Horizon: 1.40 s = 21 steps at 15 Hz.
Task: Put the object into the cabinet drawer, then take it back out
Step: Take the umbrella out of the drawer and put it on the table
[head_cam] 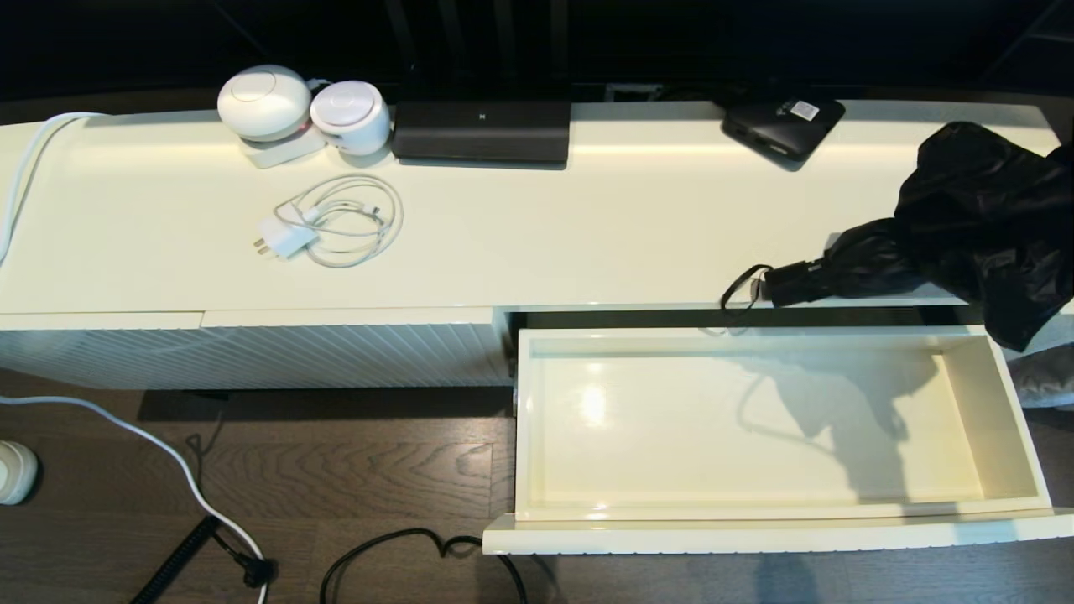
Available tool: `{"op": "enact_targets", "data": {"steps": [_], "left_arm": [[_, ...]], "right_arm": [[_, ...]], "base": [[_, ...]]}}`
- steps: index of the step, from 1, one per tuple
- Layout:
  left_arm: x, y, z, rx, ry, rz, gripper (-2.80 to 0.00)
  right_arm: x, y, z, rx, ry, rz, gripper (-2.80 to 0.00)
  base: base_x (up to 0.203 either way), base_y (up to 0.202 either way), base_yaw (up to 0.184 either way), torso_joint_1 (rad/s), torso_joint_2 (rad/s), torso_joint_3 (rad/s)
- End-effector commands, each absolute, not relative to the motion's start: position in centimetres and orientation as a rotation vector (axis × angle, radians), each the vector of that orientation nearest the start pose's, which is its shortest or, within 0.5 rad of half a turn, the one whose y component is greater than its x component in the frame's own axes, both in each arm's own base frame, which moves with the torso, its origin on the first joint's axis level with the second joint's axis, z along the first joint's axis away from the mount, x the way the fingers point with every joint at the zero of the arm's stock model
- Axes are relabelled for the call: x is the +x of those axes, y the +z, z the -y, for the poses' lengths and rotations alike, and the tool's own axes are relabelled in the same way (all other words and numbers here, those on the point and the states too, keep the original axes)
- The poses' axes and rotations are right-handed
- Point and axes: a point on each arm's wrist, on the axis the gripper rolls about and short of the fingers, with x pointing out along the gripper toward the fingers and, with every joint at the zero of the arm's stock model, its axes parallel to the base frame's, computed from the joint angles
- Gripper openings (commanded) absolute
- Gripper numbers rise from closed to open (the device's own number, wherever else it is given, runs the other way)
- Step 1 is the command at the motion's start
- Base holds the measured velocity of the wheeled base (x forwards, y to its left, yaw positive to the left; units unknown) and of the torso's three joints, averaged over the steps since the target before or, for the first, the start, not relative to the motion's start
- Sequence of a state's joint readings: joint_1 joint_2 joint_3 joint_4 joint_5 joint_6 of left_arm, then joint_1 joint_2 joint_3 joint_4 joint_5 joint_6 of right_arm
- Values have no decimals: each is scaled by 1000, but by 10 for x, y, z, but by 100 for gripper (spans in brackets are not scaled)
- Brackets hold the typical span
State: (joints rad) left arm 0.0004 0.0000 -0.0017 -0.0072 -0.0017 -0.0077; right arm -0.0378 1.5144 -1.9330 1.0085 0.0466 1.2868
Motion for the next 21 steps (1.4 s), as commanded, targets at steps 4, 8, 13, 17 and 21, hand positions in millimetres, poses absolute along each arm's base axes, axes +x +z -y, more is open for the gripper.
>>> {"op": "enact_targets", "data": {"steps": [4,8,13,17,21], "left_arm": [[-23,77,0,-8,-1,9,-280],[-23,77,0,-8,0,9,-280],[-23,77,0,-8,0,9,-280],[-23,77,0,-8,0,9,-280],[-23,77,0,-8,0,9,-280]], "right_arm": [[225,382,15,1292,-351,-433,-280],[246,379,17,1297,-321,-398,-280],[259,371,19,1296,-350,-407,0],[254,375,19,1288,-340,-392,0],[231,389,17,1172,-288,-358,0]], "base": [[0,0,0,0,0,0],[0,0,0,0,0,0],[0,0,0,0,0,0],[0,0,0,0,0,0],[0,0,0,0,0,0]]}}
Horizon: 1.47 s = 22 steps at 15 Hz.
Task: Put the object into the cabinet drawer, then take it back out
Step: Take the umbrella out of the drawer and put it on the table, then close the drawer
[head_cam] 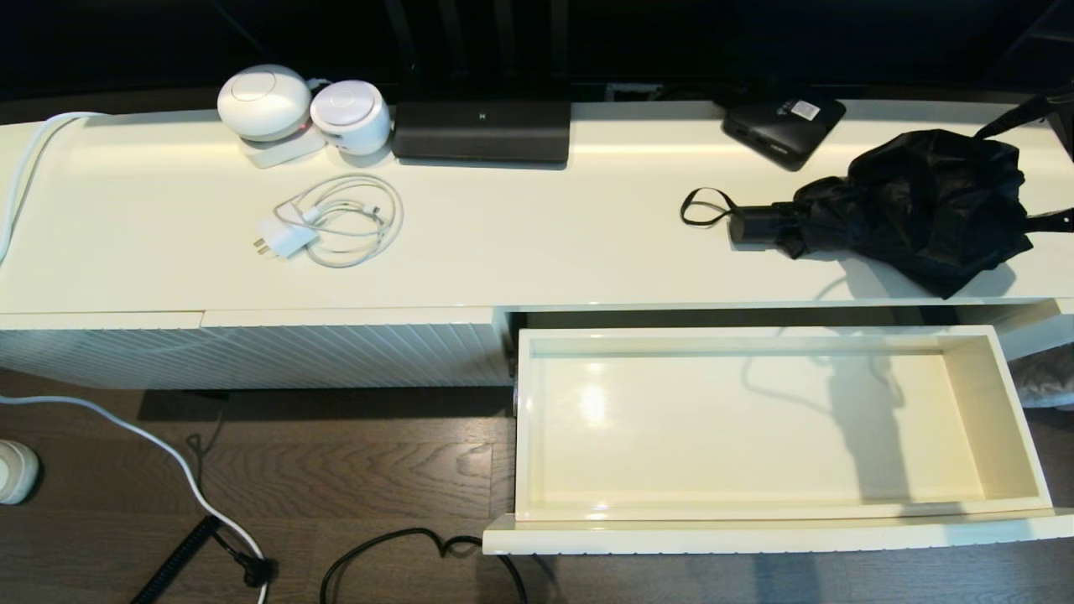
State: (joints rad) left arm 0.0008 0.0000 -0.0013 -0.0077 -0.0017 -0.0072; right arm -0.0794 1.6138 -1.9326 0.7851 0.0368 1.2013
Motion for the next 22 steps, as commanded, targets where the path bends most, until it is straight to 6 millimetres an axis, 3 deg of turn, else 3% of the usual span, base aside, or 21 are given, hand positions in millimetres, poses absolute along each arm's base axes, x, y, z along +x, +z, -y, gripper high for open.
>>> {"op": "enact_targets", "data": {"steps": [1,5,9,10,14,18,22], "left_arm": [[-23,76,0,-8,0,8,-280],[-23,76,0,-8,0,8,-280],[-23,77,0,-8,-2,9,-280],[-23,77,0,-8,0,9,-280],[-23,77,0,-8,0,9,-280],[-23,77,0,-8,-2,9,-280],[-23,77,0,-8,-1,9,-280]], "right_arm": [[219,394,15,1092,-262,-354,0],[178,391,9,755,-219,-488,0],[140,389,7,494,-178,-517,0],[129,386,6,435,-174,-525,-280],[87,364,1,283,-103,-605,-280],[42,311,-2,117,14,-757,-280],[5,257,-6,165,271,-899,-280]], "base": [[0,0,0,0,0,0],[0,0,0,0,0,0],[0,0,0,0,0,0],[0,0,0,0,0,0],[0,0,0,0,0,0],[0,0,0,0,0,0],[0,0,0,0,0,0]]}}
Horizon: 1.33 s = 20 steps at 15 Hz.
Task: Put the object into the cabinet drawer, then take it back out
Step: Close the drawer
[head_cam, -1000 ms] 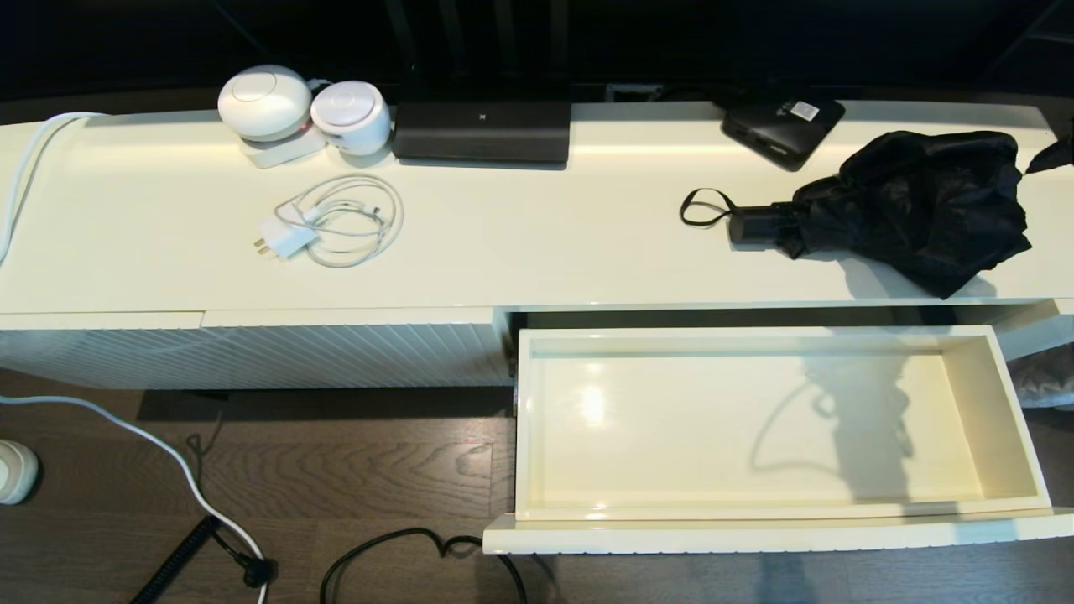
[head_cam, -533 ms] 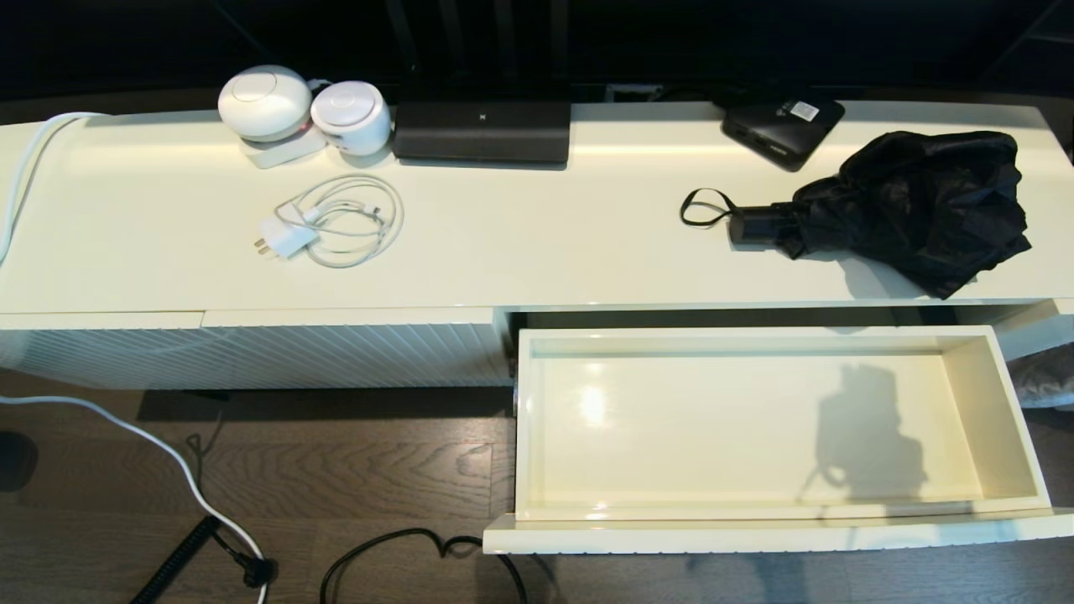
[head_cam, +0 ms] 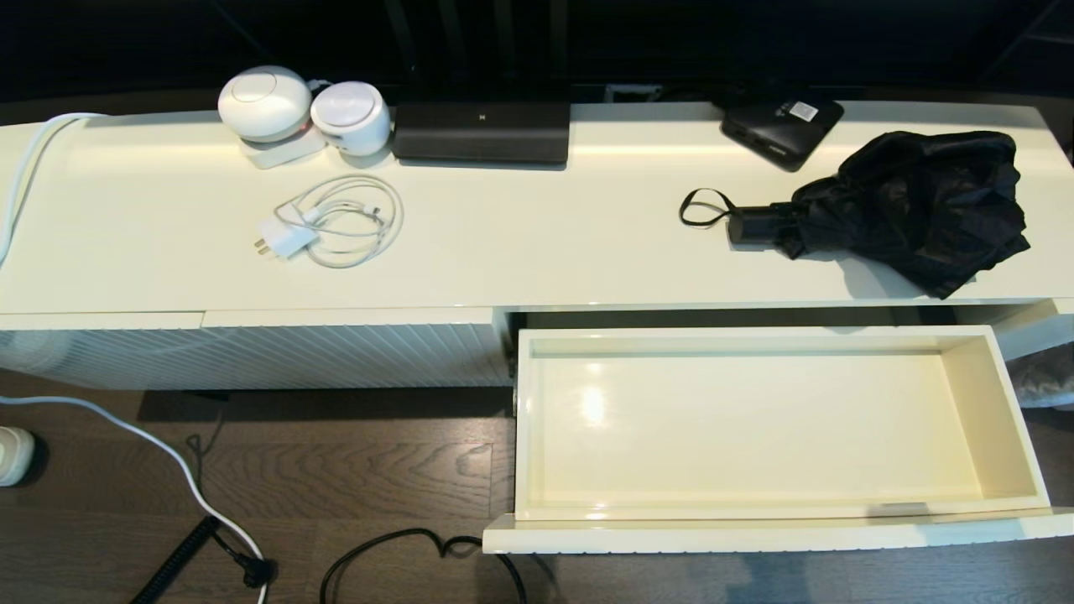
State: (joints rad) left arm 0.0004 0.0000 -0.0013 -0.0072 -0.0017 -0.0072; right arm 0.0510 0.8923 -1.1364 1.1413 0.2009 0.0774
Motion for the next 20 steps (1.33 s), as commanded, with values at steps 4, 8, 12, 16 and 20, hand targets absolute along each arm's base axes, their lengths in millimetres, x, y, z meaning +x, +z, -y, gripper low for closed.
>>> {"op": "enact_targets", "data": {"steps": [4,8,12,16,20], "left_arm": [[-23,77,0,-8,0,9,-280],[-23,77,0,-8,-1,9,-280],[-23,77,0,-8,0,9,-280],[-23,77,0,-8,-1,9,-280],[-23,76,0,-8,-1,8,-280]], "right_arm": [[7,225,-9,219,392,-1080,-280],[23,192,-14,239,517,-1275,-280],[55,161,-25,186,588,-1370,-280],[73,148,-30,170,594,-1367,-280],[85,144,-32,144,562,-1376,-280]], "base": [[0,0,0,0,0,0],[0,0,0,0,0,0],[0,0,0,0,0,0],[0,0,0,0,0,0],[0,0,0,0,0,0]]}}
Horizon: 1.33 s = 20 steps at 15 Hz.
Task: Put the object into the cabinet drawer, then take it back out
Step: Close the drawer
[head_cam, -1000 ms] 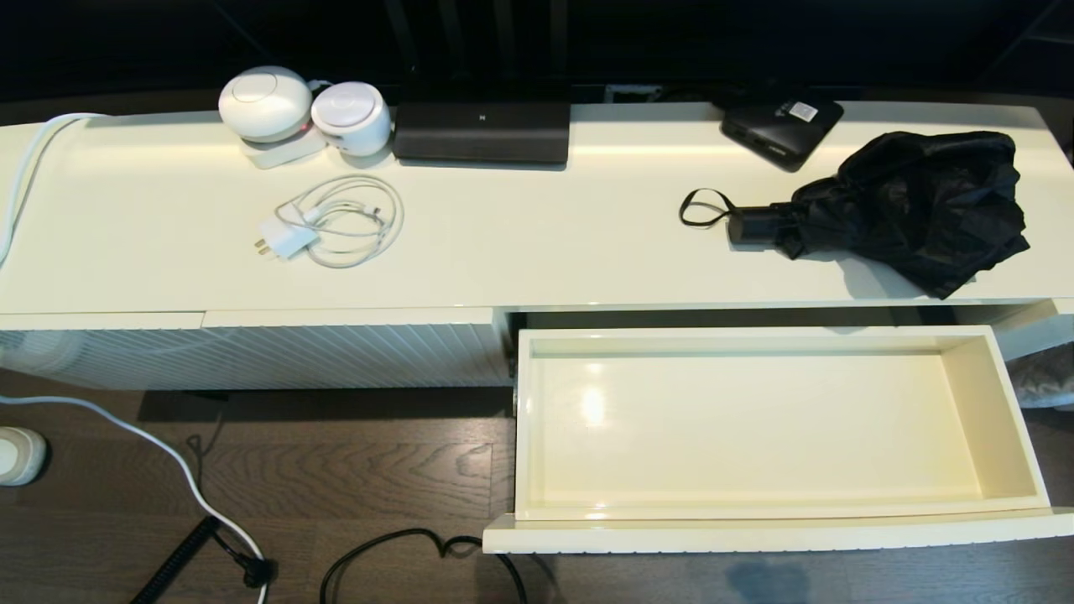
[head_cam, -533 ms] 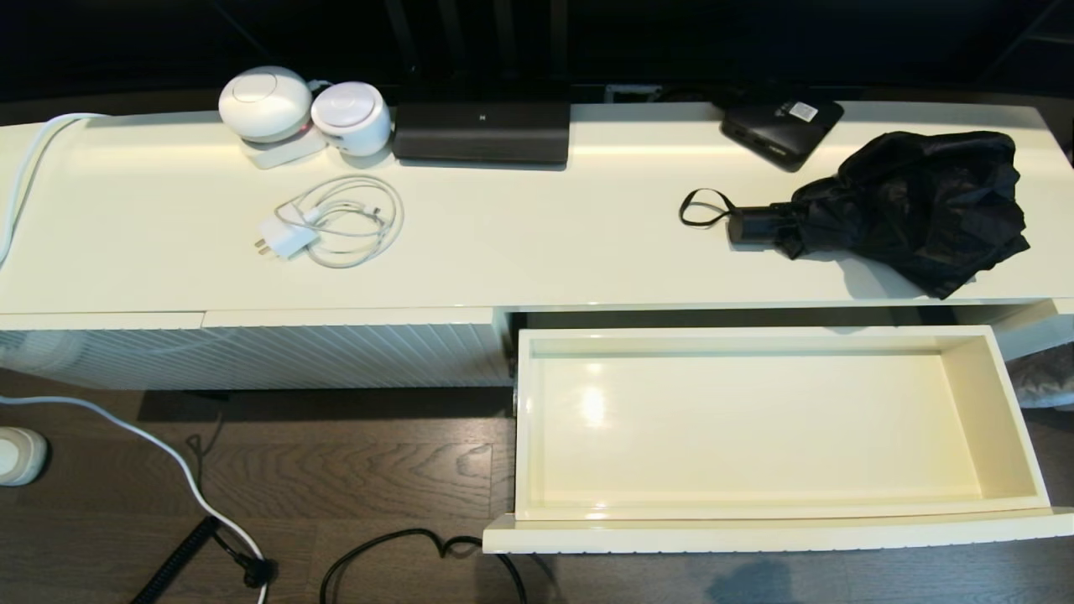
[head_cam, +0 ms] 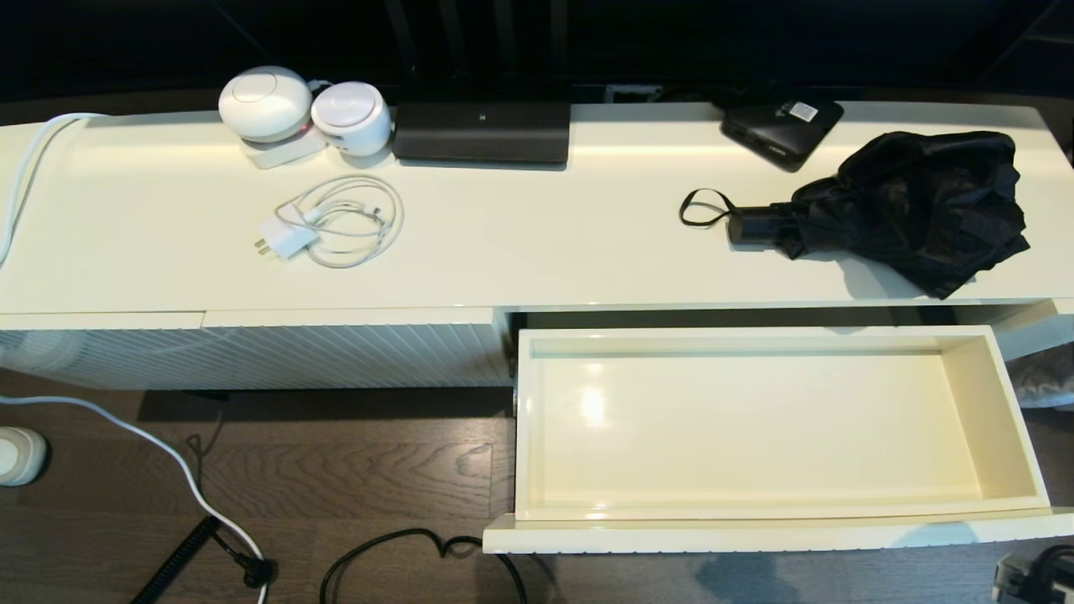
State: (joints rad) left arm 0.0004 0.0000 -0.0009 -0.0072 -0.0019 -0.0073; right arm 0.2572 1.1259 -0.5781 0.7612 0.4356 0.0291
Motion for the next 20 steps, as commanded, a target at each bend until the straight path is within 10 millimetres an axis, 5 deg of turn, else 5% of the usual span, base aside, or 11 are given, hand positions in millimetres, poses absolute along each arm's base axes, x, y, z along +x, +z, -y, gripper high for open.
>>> {"op": "enact_targets", "data": {"steps": [1,10,20], "left_arm": [[-23,77,0,-8,-1,9,-280],[-23,77,0,-8,0,9,-280],[-23,77,0,-8,0,9,-280]], "right_arm": [[89,142,-33,132,546,-1381,-280],[105,137,-40,-72,415,-1337,-280],[136,138,-49,-94,346,-1057,-280]], "base": [[0,0,0,0,0,0],[0,0,0,0,0,0],[0,0,0,0,0,0]]}}
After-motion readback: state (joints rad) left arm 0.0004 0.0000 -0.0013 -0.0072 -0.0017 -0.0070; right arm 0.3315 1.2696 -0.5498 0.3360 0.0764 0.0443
